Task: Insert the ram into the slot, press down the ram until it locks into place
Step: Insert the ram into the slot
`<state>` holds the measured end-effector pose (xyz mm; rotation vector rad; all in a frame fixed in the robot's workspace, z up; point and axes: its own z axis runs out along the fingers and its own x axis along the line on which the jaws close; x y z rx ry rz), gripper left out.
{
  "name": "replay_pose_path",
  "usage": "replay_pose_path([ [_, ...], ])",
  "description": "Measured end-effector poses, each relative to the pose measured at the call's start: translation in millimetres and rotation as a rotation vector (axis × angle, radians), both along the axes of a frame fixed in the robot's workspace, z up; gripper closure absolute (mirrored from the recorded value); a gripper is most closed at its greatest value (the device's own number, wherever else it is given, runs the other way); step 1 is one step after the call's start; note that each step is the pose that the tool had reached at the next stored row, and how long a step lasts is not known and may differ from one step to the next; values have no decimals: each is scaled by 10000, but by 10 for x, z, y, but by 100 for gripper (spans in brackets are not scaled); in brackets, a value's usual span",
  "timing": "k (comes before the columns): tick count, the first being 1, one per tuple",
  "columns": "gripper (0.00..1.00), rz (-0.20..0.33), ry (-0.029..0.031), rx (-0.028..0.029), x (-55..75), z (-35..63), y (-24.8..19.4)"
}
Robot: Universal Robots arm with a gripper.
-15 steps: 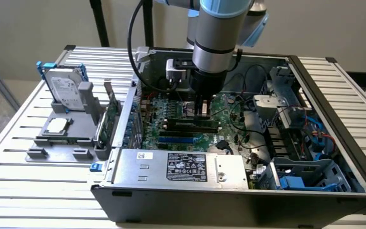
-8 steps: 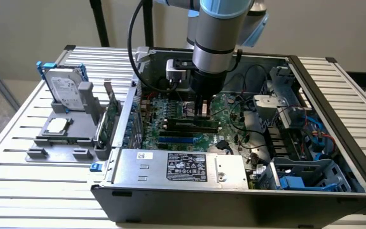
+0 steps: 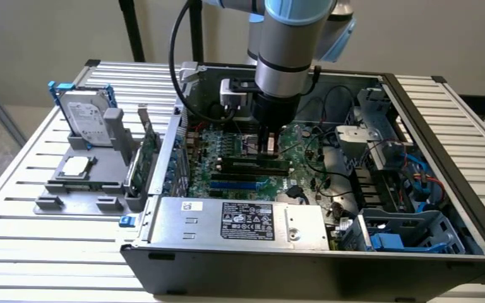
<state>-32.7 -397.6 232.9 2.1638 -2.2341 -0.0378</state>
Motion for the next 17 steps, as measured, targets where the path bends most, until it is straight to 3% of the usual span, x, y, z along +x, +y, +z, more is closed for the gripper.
replay_pose_path([
  [17,87,57,-5,1,-3,-16,-1],
])
